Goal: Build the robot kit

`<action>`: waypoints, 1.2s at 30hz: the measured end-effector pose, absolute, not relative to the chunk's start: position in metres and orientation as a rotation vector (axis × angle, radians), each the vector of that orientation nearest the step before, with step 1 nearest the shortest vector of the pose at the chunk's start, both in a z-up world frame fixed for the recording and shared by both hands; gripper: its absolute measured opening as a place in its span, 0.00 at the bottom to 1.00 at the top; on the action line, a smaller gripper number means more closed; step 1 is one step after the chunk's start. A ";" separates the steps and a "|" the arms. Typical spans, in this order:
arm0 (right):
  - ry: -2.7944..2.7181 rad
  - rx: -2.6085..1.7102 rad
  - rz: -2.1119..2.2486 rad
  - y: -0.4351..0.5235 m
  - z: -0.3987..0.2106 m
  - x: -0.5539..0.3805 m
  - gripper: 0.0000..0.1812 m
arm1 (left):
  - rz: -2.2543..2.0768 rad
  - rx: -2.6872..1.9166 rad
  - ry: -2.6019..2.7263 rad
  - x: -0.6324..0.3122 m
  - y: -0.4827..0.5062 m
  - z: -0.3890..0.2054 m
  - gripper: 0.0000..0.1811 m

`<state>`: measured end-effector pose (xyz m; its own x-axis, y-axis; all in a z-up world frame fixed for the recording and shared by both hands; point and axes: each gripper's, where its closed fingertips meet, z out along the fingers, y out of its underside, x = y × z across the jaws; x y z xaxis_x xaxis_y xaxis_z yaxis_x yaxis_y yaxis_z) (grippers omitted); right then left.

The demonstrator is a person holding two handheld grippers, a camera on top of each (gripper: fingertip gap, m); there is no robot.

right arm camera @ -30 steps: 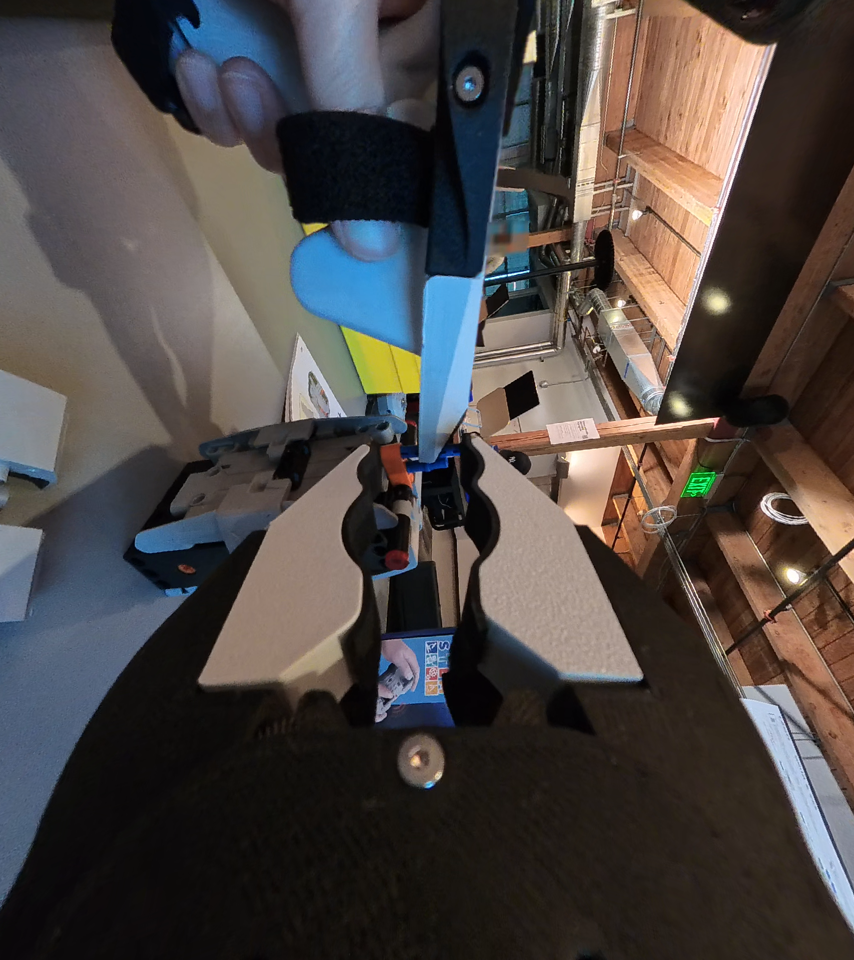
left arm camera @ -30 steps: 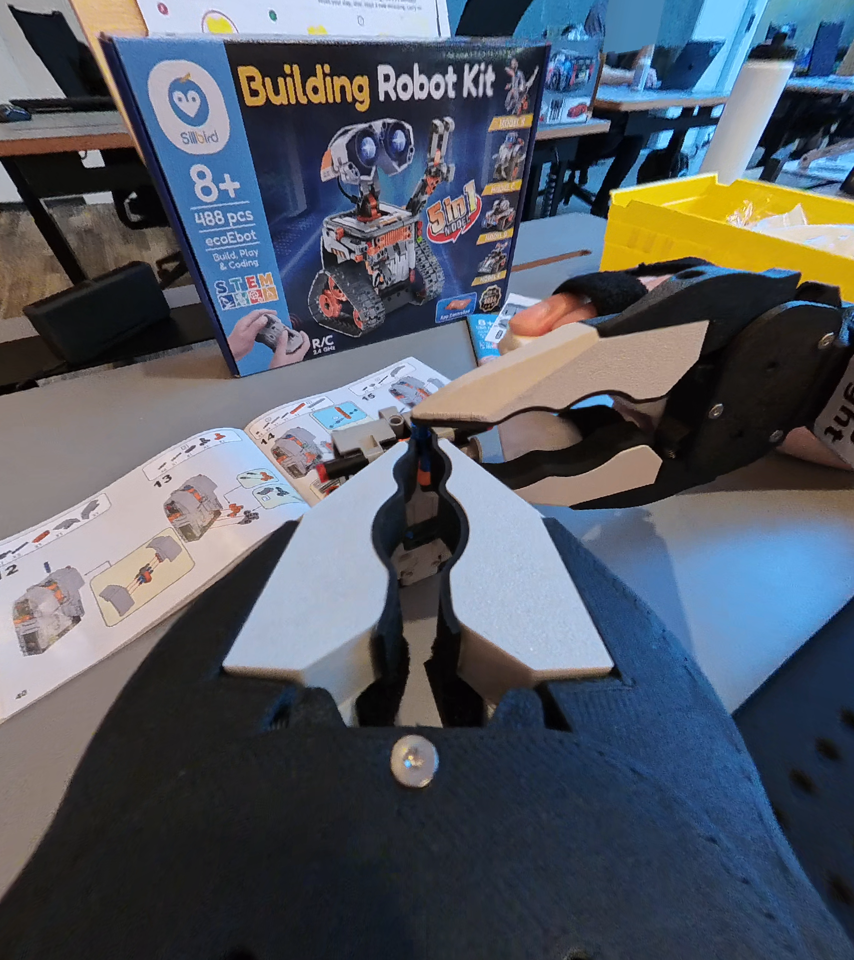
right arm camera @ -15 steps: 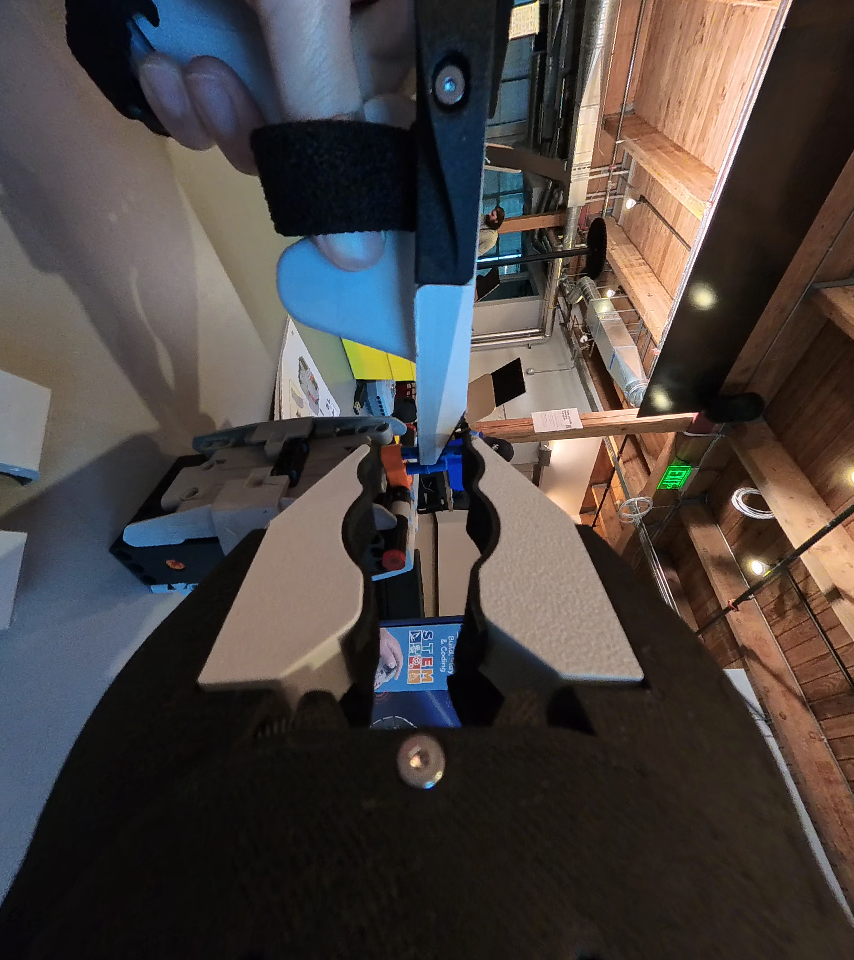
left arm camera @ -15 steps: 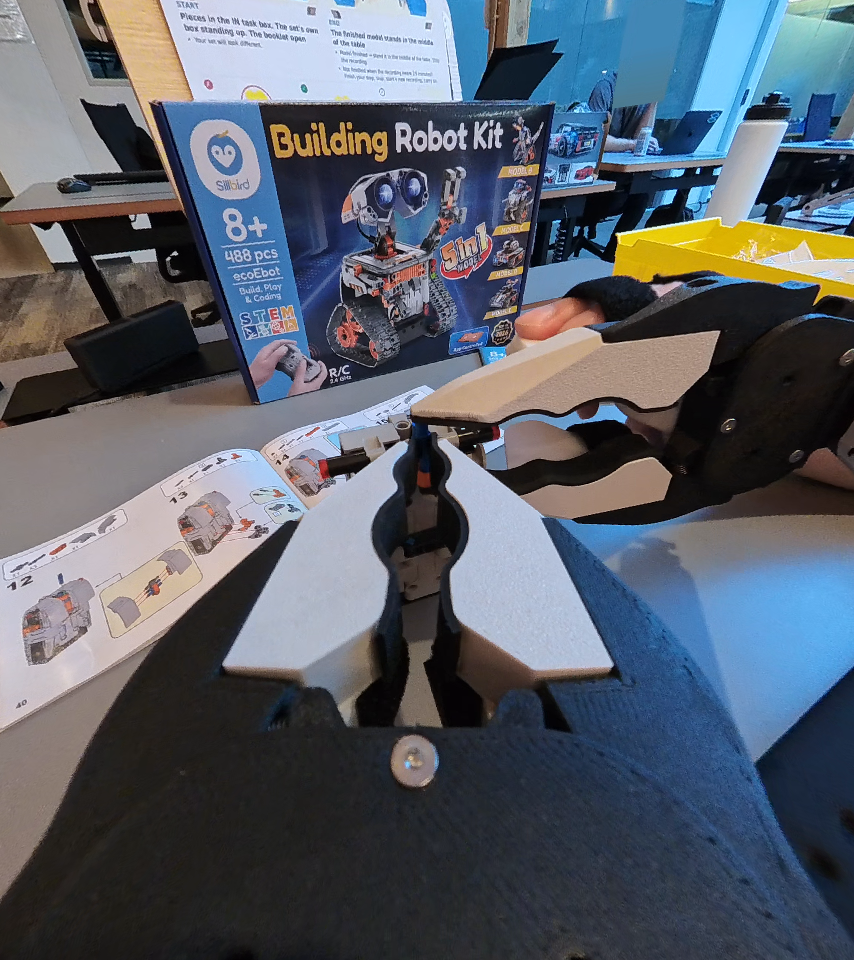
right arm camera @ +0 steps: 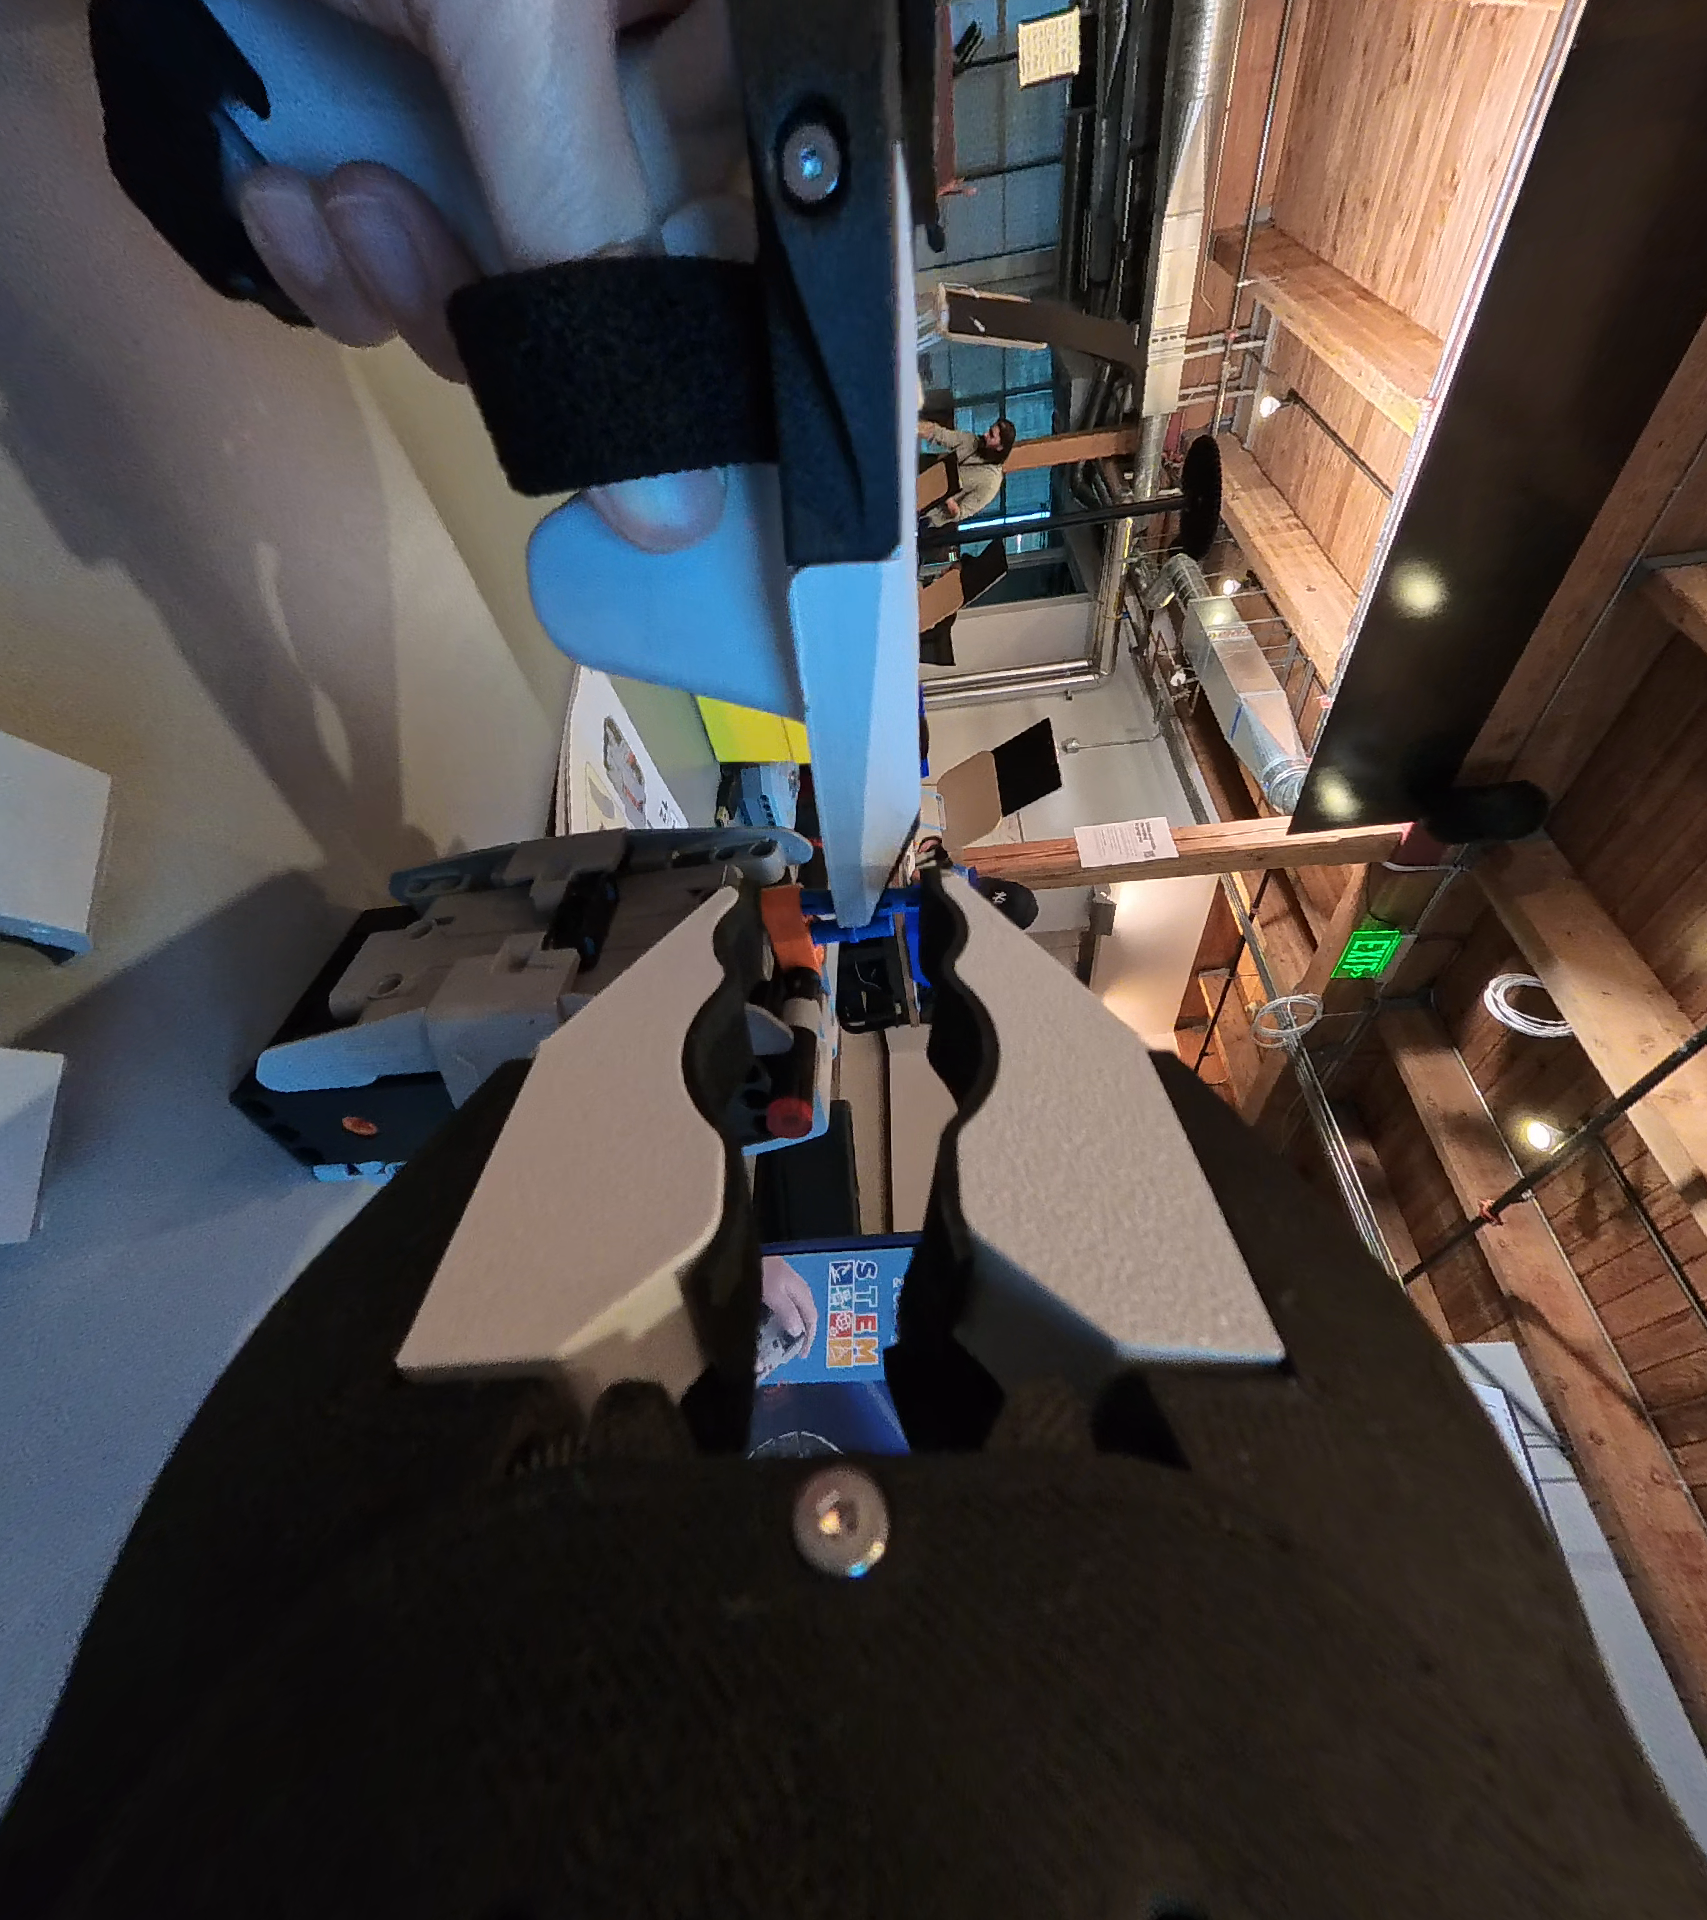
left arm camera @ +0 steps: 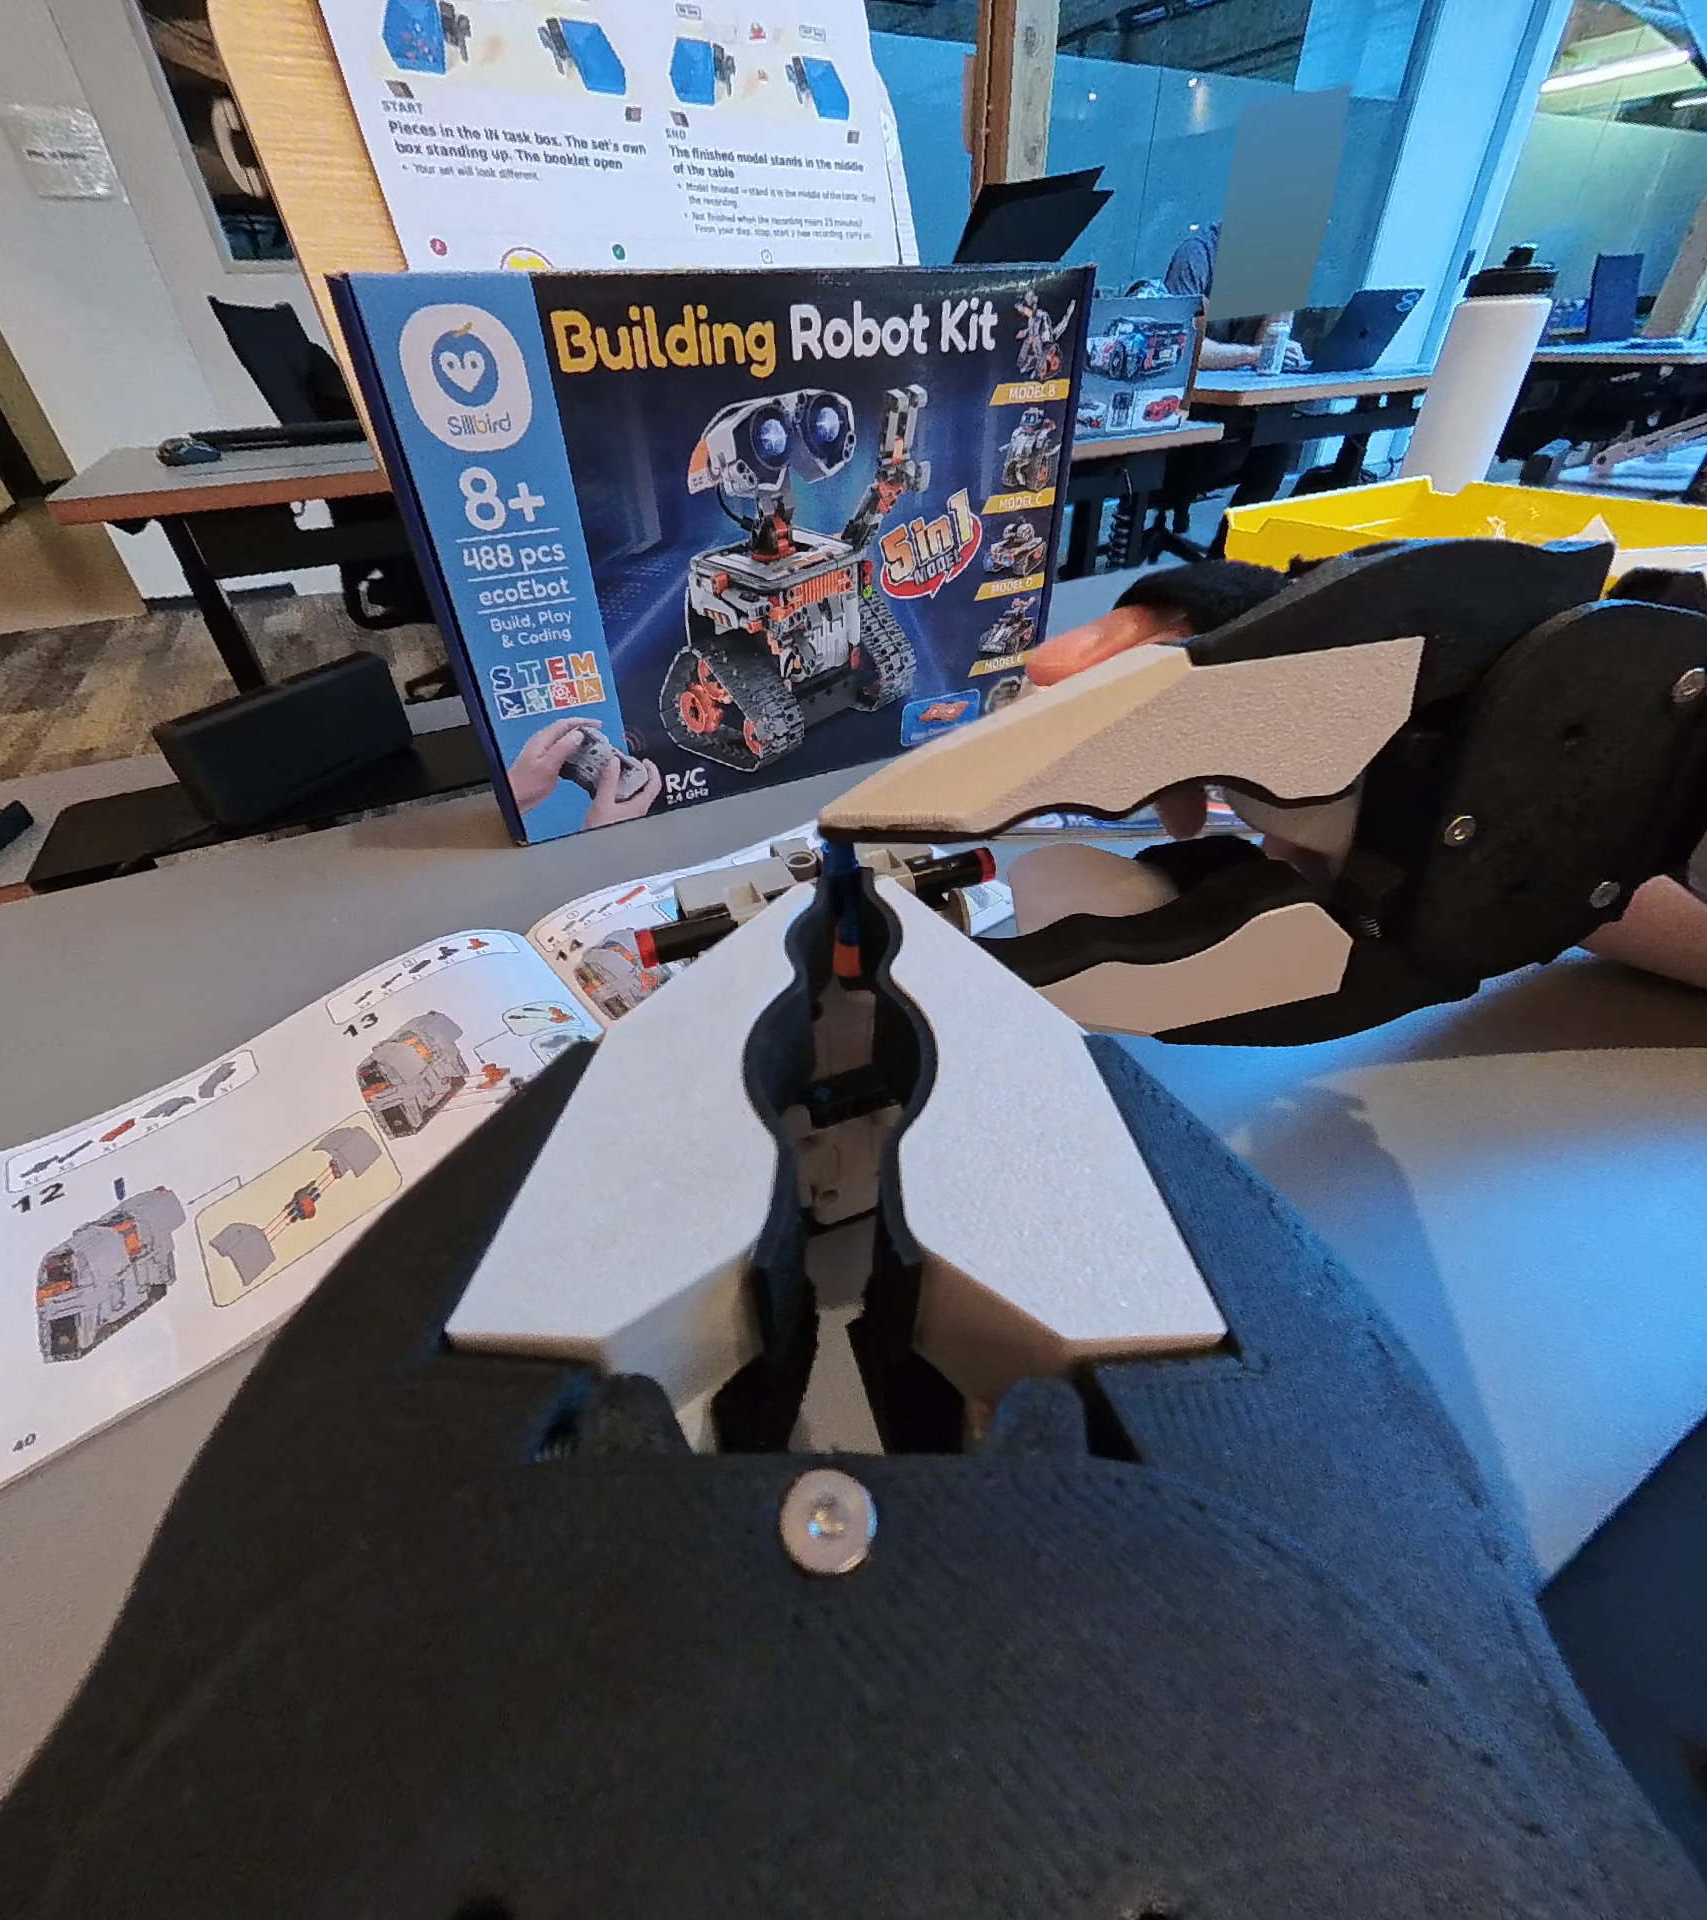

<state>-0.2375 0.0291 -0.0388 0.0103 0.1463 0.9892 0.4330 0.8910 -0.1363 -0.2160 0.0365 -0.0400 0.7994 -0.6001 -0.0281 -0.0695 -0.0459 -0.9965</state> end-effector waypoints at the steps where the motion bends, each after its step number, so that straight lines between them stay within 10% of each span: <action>1: -1.562 -0.472 -0.234 0.029 -0.039 -0.237 0.16 | -0.466 -1.572 0.547 -0.216 0.037 -0.040 0.01; 36: -1.524 -0.464 -0.260 0.037 -0.038 -0.235 0.16 | -0.439 -1.655 0.683 -0.214 0.044 -0.036 0.02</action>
<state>-0.2354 0.0375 -0.0383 0.0430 0.1218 0.9916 0.4441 0.8868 -0.1282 -0.2141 0.0436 -0.0356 0.7541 -0.6512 -0.0853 -0.1928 -0.0953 -0.9766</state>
